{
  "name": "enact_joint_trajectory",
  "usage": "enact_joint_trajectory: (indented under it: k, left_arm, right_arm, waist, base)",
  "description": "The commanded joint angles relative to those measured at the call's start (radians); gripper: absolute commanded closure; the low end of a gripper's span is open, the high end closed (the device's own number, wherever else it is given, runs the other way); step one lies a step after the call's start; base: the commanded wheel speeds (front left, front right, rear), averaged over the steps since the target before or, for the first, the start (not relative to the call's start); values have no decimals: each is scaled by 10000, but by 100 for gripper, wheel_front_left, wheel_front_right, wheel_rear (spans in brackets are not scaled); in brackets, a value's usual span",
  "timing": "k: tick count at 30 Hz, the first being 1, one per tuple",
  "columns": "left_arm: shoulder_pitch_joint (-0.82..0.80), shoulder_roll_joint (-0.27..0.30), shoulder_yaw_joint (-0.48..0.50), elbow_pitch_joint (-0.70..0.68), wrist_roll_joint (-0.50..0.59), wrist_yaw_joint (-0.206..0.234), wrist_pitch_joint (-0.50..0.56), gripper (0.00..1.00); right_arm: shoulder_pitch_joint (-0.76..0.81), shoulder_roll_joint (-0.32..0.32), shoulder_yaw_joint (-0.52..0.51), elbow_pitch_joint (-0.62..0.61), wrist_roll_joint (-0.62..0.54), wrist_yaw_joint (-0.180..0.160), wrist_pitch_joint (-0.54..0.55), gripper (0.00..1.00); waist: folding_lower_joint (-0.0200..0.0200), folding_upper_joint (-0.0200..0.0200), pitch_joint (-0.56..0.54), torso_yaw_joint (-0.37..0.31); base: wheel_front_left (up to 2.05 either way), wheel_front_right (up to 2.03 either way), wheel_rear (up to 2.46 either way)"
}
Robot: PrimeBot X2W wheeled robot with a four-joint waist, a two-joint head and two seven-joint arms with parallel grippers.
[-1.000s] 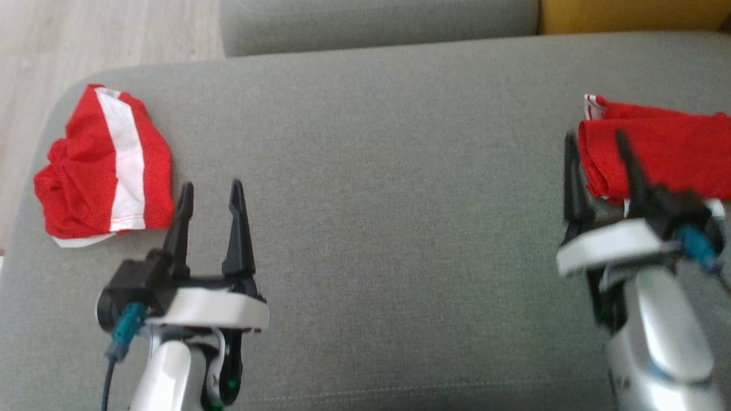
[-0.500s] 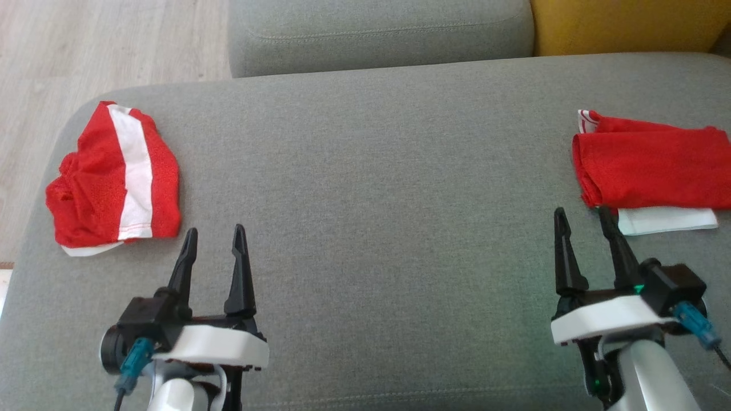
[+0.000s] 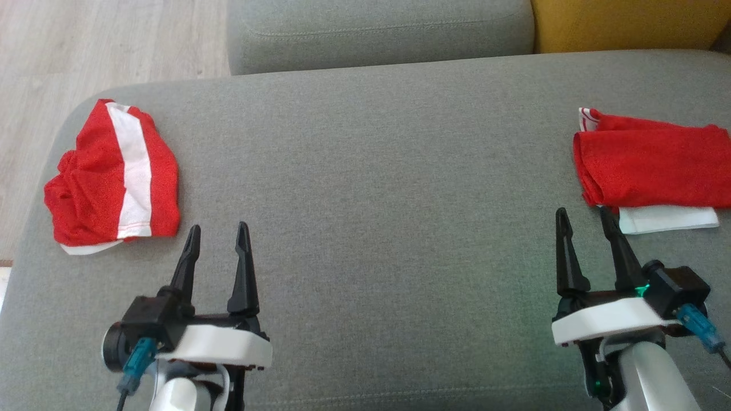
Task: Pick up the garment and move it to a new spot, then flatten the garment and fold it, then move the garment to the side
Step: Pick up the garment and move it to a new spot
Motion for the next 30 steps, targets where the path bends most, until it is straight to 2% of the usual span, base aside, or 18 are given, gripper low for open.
enact_joint_trajectory:
  k: [1,6,11,25,30]
  left_arm:
    - [-400,66,256,-359,89,22,-53,0]
    - [-461,66,203,-306,123,-21,-53,0]
    - [-548,66,320,-297,121,28,-53,0]
    - [-386,66,831,-194,151,-2,-53,0]
    - [-204,66,891,-165,169,-14,-53,0]
  right_arm:
    - [-177,4,217,-344,45,65,-136,0]
    - [-142,4,195,-303,89,65,-137,0]
    - [-72,4,419,-259,135,65,-137,0]
    - [26,5,1603,-172,355,65,-137,0]
    - [-29,5,1885,-59,537,65,-137,0]
  waist:
    - [0,0,2,13]
    - [0,0,15,218]
    - [0,0,-12,764]
    - [0,0,-340,3529]
    - [0,0,-437,4261]
  base:
    - [0,0,0]
    - [0,0,0]
    - [0,0,0]
    - [0,0,0]
    - [0,0,0]
